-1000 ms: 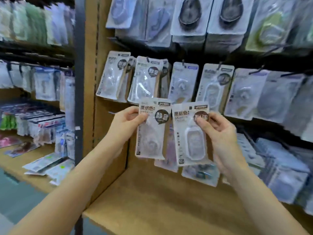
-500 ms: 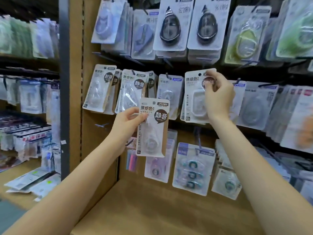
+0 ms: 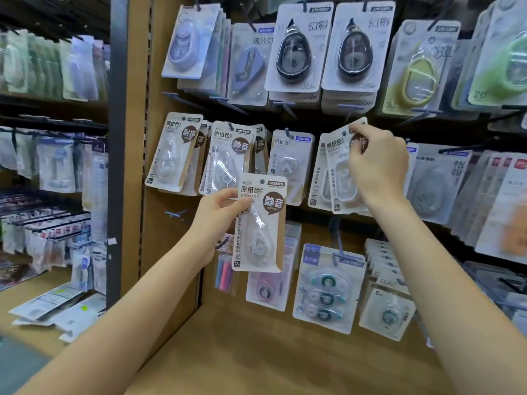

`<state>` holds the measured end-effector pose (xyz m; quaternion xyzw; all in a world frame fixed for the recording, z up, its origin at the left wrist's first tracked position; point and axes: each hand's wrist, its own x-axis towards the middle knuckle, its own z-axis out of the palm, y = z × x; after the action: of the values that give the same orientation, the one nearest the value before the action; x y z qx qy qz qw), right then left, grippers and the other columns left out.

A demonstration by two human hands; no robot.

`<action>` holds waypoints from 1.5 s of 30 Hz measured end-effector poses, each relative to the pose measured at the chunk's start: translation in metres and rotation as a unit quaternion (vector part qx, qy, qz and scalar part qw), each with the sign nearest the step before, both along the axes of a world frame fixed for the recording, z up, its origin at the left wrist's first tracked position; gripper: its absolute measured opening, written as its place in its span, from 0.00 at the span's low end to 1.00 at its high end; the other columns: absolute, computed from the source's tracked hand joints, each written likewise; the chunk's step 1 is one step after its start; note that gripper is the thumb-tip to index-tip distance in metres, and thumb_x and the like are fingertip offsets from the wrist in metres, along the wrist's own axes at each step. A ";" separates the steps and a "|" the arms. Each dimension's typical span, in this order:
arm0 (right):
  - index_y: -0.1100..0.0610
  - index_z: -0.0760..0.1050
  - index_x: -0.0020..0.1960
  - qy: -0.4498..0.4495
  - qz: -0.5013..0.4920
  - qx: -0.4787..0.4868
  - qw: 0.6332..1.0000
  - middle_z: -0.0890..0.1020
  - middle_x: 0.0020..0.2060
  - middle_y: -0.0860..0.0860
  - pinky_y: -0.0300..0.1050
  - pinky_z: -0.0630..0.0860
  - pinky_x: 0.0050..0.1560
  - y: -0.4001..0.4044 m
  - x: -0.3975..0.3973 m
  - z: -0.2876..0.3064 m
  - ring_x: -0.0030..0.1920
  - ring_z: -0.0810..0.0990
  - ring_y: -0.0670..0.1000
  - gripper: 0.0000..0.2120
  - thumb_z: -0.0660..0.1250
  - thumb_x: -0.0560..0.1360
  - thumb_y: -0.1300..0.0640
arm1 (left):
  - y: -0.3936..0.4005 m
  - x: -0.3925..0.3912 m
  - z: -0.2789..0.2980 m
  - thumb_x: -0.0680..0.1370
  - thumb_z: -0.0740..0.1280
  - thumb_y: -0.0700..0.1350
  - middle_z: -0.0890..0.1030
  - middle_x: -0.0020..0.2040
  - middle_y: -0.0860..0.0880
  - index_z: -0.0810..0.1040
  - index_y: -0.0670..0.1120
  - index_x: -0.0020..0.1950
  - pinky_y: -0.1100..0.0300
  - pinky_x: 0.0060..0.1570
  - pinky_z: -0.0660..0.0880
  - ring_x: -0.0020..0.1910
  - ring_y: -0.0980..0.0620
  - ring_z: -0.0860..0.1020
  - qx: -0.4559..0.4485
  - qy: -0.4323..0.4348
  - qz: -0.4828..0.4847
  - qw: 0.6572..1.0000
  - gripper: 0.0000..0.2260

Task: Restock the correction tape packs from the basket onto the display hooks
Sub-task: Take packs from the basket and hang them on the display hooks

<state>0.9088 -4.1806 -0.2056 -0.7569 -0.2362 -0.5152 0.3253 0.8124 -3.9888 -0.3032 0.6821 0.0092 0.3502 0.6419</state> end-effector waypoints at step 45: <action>0.55 0.61 0.74 0.157 0.352 -0.030 0.922 0.70 0.64 0.56 0.46 0.65 0.67 0.164 -0.015 -0.041 0.66 0.68 0.52 0.28 0.64 0.76 0.57 | 0.070 -0.002 0.027 0.80 0.57 0.38 0.74 0.46 0.62 0.67 0.56 0.65 0.73 0.41 0.67 0.45 0.66 0.72 0.115 0.025 0.103 0.988 0.17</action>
<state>0.8935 -4.0168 -0.2470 -0.7059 -0.4486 -0.2346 0.4953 0.8100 -3.9189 -0.2764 0.7552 0.0556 0.3958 0.5195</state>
